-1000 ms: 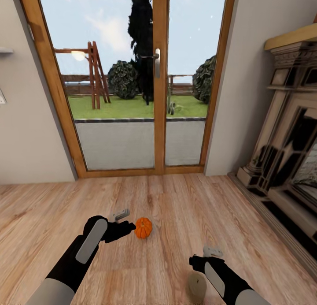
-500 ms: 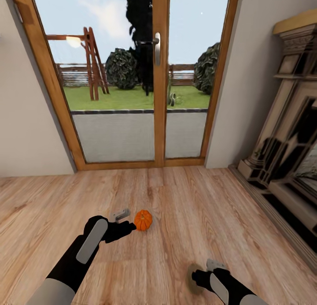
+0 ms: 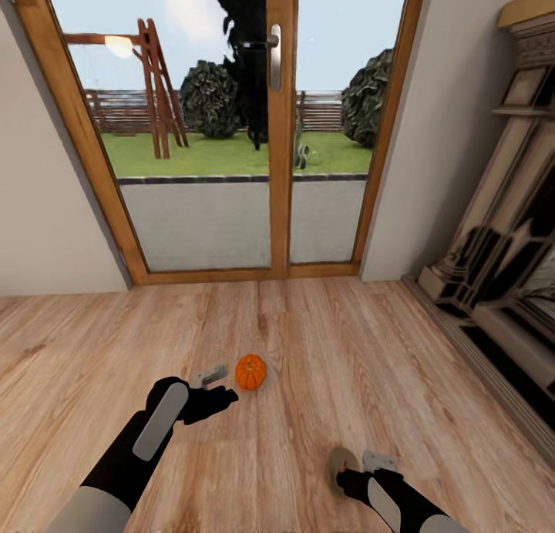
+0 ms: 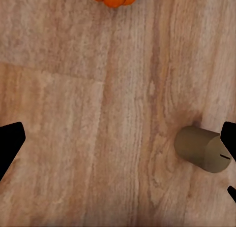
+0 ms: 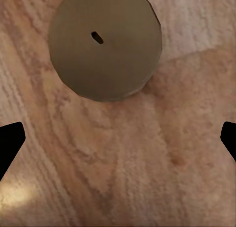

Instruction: Place each of the two pumpkins and all three candles from the living room inside a cabinet in the living room (use any cabinet), then make sure every cabinet is closed, and position the cauldron so it is next to a table in the living room.

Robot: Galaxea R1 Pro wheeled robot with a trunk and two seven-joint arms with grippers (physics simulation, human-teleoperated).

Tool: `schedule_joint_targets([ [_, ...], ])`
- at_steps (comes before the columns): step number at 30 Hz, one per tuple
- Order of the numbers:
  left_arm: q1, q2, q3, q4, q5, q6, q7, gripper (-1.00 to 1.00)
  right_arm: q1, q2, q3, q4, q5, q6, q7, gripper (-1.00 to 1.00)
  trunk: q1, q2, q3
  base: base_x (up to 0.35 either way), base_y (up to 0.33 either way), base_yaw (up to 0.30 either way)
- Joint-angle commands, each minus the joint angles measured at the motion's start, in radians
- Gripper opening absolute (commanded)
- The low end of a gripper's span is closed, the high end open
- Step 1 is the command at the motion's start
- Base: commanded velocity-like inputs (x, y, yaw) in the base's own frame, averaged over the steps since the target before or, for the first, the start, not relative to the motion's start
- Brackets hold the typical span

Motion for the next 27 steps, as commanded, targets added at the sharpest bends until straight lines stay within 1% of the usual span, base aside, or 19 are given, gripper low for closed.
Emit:
schedule_joint_targets([
  [1, -0.001, 0.001, -0.002, -0.001, 0.011, 0.0, 0.01, 1.0, 0.0, -0.001, 0.008, -0.002, -0.009, 0.004, -0.008, 1.0, 0.0, -0.001, -0.005, 0.0, 0.0, 0.0],
  [8, -0.001, 0.001, -0.002, -0.001, 0.011, 0.0, 0.01, 1.0, -0.001, 0.001, 0.013, -0.002, -0.008, 0.003, -0.009, 1.0, 0.003, -0.002, -0.032, 0.0, 0.0, 0.0],
  [11, -0.001, 0.001, 0.0, -0.002, 0.017, 0.0, 0.01, 1.0, 0.0, 0.002, 0.016, -0.003, -0.005, 0.003, -0.008, 1.0, 0.003, -0.002, -0.032, 0.0, 0.0, 0.0],
  [14, -0.001, 0.001, 0.001, -0.002, 0.034, 0.0, 0.01, 1.0, -0.001, 0.002, 0.017, -0.005, -0.002, 0.003, -0.008, 1.0, 0.003, -0.002, -0.032, 0.0, 0.0, 0.0],
  [17, -0.001, 0.002, 0.001, -0.002, 0.043, 0.0, 0.01, 1.0, 0.0, 0.003, 0.018, -0.007, 0.0, 0.003, -0.009, 1.0, 0.003, -0.002, -0.032, 0.0, 0.0, 0.0],
  [21, -0.001, 0.003, 0.001, -0.002, 0.047, 0.0, 0.01, 1.0, -0.001, 0.003, 0.018, -0.009, 0.001, 0.003, -0.008, 1.0, 0.003, -0.002, -0.032, 0.003, 0.0, 0.0],
  [27, -0.001, 0.003, -0.004, -0.002, 0.047, 0.0, 0.01, 1.0, -0.001, 0.004, 0.019, -0.01, 0.001, 0.003, -0.008, 1.0, 0.003, -0.002, -0.032, 0.097, 0.022, 0.0],
])
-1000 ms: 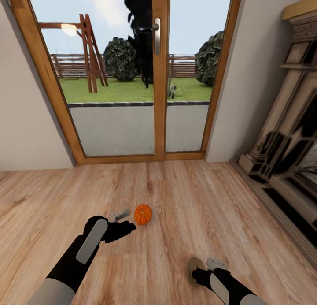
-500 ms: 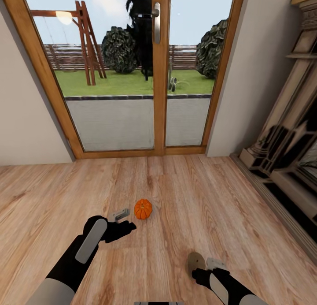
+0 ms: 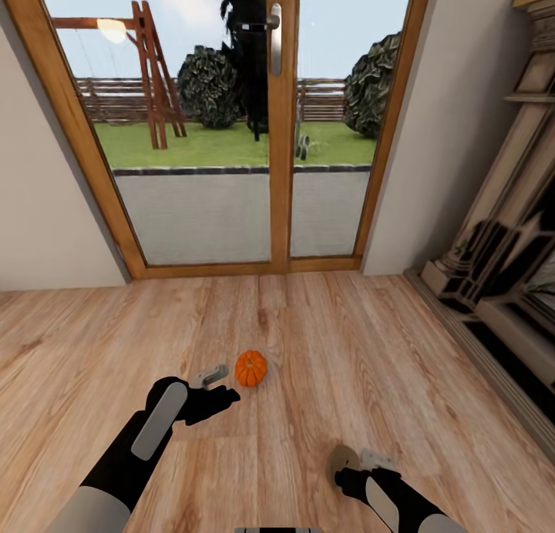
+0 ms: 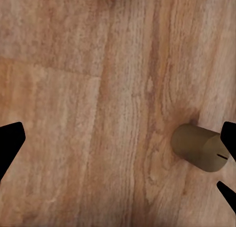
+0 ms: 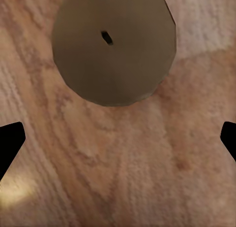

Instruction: Place each of the two pumpkins and all three candles from the living room inside a cabinet in the living room (use any cabinet), then make sure every cabinet is closed, and position the cauldron so it is next to a table in the living room.

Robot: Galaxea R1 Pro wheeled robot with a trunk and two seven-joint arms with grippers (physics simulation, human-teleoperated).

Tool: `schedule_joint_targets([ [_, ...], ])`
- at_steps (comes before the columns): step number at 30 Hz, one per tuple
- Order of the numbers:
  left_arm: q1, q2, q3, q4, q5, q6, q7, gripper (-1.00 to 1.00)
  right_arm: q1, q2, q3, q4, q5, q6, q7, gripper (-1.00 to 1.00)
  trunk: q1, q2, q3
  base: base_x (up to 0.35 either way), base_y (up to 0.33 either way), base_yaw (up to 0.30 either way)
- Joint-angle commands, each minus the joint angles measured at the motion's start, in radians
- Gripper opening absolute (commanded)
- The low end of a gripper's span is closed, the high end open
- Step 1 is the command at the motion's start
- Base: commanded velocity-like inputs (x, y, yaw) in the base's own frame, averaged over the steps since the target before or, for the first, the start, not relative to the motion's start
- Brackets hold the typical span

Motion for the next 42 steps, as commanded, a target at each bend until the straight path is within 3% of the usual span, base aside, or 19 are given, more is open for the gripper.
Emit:
schedule_joint_targets([
  [1, -0.001, 0.001, -0.003, -0.001, 0.01, 0.0, 0.01, 1.0, 0.0, -0.001, 0.008, -0.002, -0.01, 0.004, -0.008, 1.0, 0.0, 0.0, -0.001, 0.062, 0.006, 0.0],
  [36, -0.001, 0.0, 0.001, -0.002, 0.01, 0.001, 0.01, 1.0, 0.0, 0.001, 0.009, -0.002, -0.01, 0.004, -0.009, 1.0, 0.0, 0.0, -0.001, 0.143, 0.0, 0.0],
  [42, -0.001, 0.002, 0.005, -0.002, 0.031, 0.001, 0.01, 1.0, 0.0, 0.0, 0.009, -0.002, -0.01, 0.004, -0.008, 1.0, 0.0, 0.0, -0.001, 0.015, 0.0, 0.0],
])
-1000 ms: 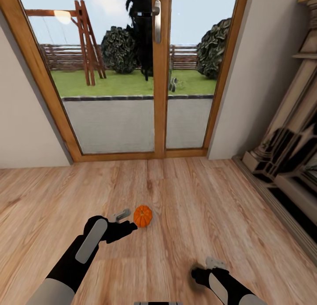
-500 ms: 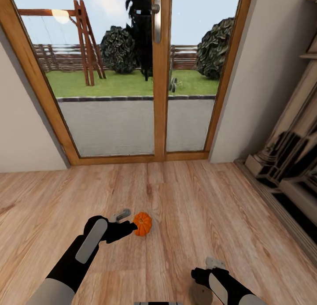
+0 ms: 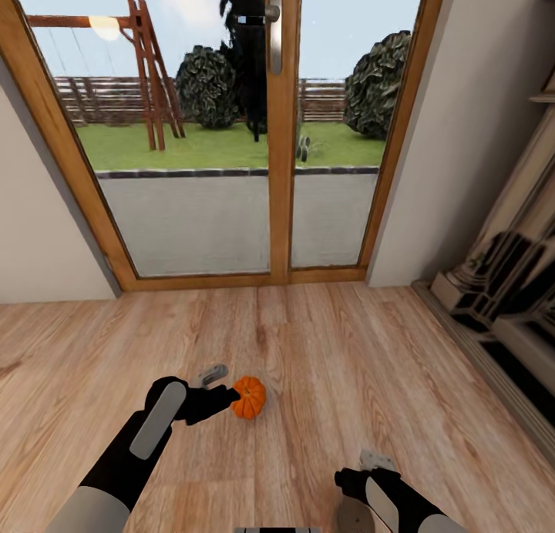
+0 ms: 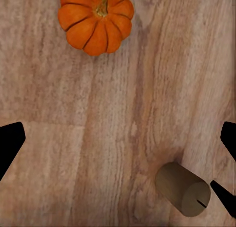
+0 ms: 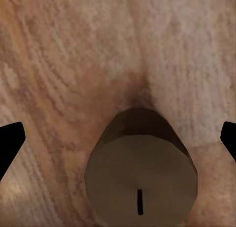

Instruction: Place each of the two pumpkins and all three candles from the living room inside a cabinet in the living room (use any cabinet), then make sure every cabinet is closed, and position the cauldron so it is next to a table in the living room.

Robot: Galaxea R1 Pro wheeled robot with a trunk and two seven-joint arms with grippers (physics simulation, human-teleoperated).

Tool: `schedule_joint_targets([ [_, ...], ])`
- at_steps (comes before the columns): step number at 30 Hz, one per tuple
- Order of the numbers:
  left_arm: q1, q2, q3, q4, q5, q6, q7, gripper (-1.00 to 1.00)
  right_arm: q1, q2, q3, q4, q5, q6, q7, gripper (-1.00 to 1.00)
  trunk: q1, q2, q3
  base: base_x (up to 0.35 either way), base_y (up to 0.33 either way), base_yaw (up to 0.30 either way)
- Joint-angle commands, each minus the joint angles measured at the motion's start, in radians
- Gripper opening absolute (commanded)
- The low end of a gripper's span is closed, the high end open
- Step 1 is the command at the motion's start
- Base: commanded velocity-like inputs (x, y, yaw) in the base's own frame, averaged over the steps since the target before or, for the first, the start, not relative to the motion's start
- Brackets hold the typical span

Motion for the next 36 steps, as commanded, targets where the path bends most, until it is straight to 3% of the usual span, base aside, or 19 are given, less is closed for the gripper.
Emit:
schedule_joint_targets([
  [1, -0.001, 0.001, -0.002, -0.001, 0.017, 0.0, 0.01, 1.0, 0.0, -0.001, 0.008, -0.002, -0.01, 0.004, -0.008, 1.0, 0.0, 0.0, -0.001, 0.003, 0.0, 0.0],
  [6, -0.001, 0.004, 0.0, -0.006, 0.059, 0.006, 0.01, 1.0, 0.0, -0.001, 0.008, -0.002, -0.009, 0.004, -0.008, 1.0, 0.002, -0.002, -0.02, 0.001, 0.0, 0.0],
  [9, 0.001, 0.013, 0.002, -0.041, 0.102, 0.053, 0.009, 1.0, 0.0, -0.001, 0.008, -0.002, -0.01, 0.004, -0.008, 1.0, 0.003, -0.002, -0.032, 0.0, 0.0, 0.0],
  [11, 0.002, 0.038, 0.002, -0.072, 0.171, 0.09, 0.003, 1.0, 0.0, -0.001, 0.008, -0.002, -0.01, 0.004, -0.008, 1.0, 0.004, -0.003, -0.04, 0.0, 0.0, 0.0],
  [13, 0.002, 0.078, 0.001, -0.089, 0.275, 0.106, -0.027, 1.0, 0.0, -0.001, 0.008, -0.002, -0.01, 0.004, -0.008, 1.0, 0.005, -0.003, -0.047, 0.0, 0.0, 0.0],
  [14, 0.002, 0.089, 0.001, -0.092, 0.303, 0.108, -0.038, 1.0, 0.0, -0.001, 0.008, -0.002, -0.01, 0.004, -0.008, 1.0, 0.006, -0.003, -0.051, 0.0, 0.0, 0.0],
  [17, 0.002, 0.158, -0.006, -0.1, 0.446, 0.114, -0.128, 1.0, 0.0, -0.001, 0.008, -0.002, -0.01, 0.004, -0.008, 1.0, 0.007, -0.004, -0.063, 0.0, 0.0, 0.0],
  [20, 0.002, 0.186, -0.011, -0.102, 0.506, 0.117, -0.231, 1.0, 0.0, -0.001, 0.008, -0.002, -0.01, 0.004, -0.008, 1.0, 0.008, -0.005, -0.074, 0.0, 0.0, 0.0],
  [25, 0.002, 0.195, -0.013, -0.101, 0.524, 0.118, -0.295, 1.0, -0.001, 0.0, 0.008, -0.003, -0.009, 0.003, -0.008, 1.0, 0.011, -0.006, -0.094, 0.0, 0.0, 0.0],
  [29, 0.002, 0.196, -0.013, -0.101, 0.526, 0.118, -0.303, 1.0, 0.0, 0.001, 0.008, -0.004, -0.008, 0.003, -0.008, 1.0, 0.012, -0.007, -0.109, 0.0, 0.0, 0.0],
  [36, 0.002, 0.196, -0.013, -0.101, 0.527, 0.118, -0.305, 1.0, -0.001, 0.001, 0.008, -0.005, -0.008, 0.003, -0.008, 1.0, 0.012, -0.007, -0.109, 0.0, 0.0, 0.0],
])
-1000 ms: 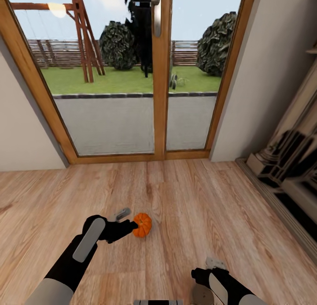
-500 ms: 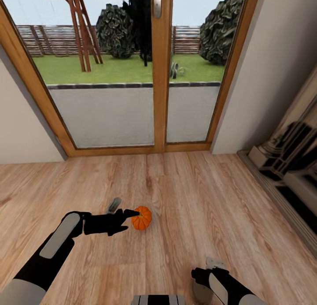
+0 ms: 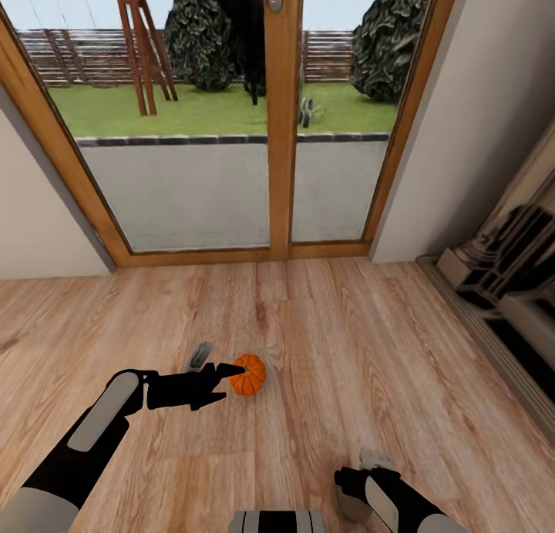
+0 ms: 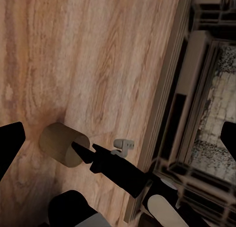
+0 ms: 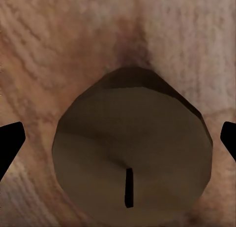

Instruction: Place each of the two pumpkins and all three candles from the living room inside a cabinet in the living room (use any cabinet), then make sure every cabinet is closed, and position the cauldron so it is next to a table in the living room.

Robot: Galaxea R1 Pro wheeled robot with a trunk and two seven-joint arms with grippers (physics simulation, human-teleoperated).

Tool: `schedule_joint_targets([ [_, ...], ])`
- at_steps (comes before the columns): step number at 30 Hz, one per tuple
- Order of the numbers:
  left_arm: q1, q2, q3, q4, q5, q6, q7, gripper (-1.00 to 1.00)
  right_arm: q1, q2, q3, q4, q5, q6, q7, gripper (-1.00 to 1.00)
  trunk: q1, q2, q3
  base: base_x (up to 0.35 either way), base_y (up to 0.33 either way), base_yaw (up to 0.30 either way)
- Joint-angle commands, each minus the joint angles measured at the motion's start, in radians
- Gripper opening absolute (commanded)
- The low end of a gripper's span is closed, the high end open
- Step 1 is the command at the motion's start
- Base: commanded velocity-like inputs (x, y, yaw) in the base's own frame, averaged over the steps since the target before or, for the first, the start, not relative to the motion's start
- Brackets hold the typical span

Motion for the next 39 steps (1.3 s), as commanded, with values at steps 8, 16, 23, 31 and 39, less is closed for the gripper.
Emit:
schedule_joint_targets([
  [8, 0.0, 0.001, -0.001, -0.001, 0.011, 0.0, 0.01, 1.0, 0.0, 0.0, 0.008, -0.002, 0.004, 0.004, -0.009, 1.0, 0.003, -0.002, -0.032, 0.0, 0.0, 0.0],
  [16, 0.0, 0.001, -0.001, 0.001, 0.011, 0.0, 0.01, 1.0, 0.0, 0.001, 0.008, -0.002, 0.025, 0.004, -0.009, 1.0, 0.003, -0.002, -0.032, 0.0, 0.0, 0.0],
  [23, 0.0, 0.001, -0.001, 0.001, 0.011, 0.0, 0.01, 1.0, 0.001, 0.001, 0.008, -0.001, 0.026, 0.004, -0.009, 1.0, 0.003, -0.002, -0.032, 0.0, 0.0, 0.0],
  [31, 0.0, -0.006, -0.013, 0.001, 0.012, 0.0, 0.009, 1.0, 0.001, 0.001, 0.008, -0.001, 0.027, 0.004, -0.009, 1.0, 0.003, -0.002, -0.032, 0.0, 0.0, 0.0],
  [39, 0.0, -0.005, -0.018, 0.001, 0.014, 0.0, 0.008, 1.0, 0.0, 0.001, 0.008, -0.001, 0.027, 0.004, -0.009, 1.0, 0.003, -0.002, -0.032, 0.0, 0.0, 0.0],
])
